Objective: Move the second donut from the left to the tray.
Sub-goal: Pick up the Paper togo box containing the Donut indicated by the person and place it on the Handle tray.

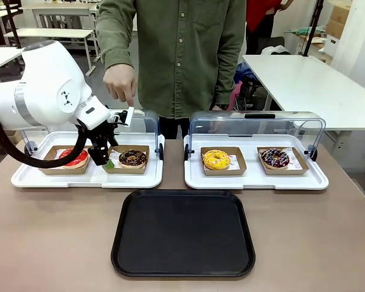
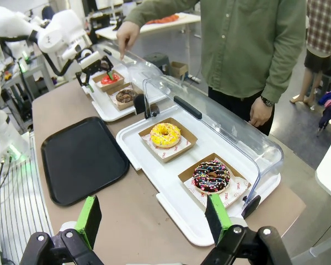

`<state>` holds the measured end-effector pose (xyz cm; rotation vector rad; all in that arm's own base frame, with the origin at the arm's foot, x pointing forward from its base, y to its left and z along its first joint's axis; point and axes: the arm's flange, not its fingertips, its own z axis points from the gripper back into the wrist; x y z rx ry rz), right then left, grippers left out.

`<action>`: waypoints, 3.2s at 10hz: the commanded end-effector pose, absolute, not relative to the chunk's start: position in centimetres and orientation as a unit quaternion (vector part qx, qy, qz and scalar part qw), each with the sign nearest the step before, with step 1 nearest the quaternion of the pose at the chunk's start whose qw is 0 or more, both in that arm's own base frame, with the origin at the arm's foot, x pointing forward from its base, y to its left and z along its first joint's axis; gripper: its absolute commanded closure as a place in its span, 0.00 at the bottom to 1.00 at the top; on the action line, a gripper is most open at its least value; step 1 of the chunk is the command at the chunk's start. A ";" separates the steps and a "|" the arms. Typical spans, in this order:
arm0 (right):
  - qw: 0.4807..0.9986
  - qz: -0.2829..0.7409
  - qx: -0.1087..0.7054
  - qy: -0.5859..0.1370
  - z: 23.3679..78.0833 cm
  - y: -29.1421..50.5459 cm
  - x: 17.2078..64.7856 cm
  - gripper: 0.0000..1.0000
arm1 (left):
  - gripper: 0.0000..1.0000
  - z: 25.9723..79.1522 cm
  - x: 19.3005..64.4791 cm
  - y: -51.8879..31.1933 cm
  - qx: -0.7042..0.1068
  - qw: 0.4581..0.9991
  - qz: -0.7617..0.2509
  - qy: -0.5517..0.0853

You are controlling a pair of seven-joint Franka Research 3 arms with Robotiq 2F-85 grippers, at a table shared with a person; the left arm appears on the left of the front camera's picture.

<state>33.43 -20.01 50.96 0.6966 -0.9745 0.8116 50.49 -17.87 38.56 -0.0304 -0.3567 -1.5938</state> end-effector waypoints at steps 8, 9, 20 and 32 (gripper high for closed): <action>0.738 0.378 0.318 -0.459 51.2 -20.1 33.7 0.00 | 0.00 35.7 53.5 -18.1 0.016 0.694 -0.711 -0.112; 0.738 0.378 0.318 -0.459 51.2 -20.1 33.7 0.00 | 0.00 35.3 53.6 -18.1 0.018 0.693 -0.712 -0.110; 0.738 0.378 0.318 -0.459 51.2 -20.1 33.7 0.00 | 0.00 32.4 55.3 -17.4 0.026 0.688 -0.719 -0.096; 0.738 0.378 0.318 -0.459 51.2 -20.1 33.7 0.00 | 0.84 31.7 55.6 -17.7 0.023 0.684 -0.725 -0.078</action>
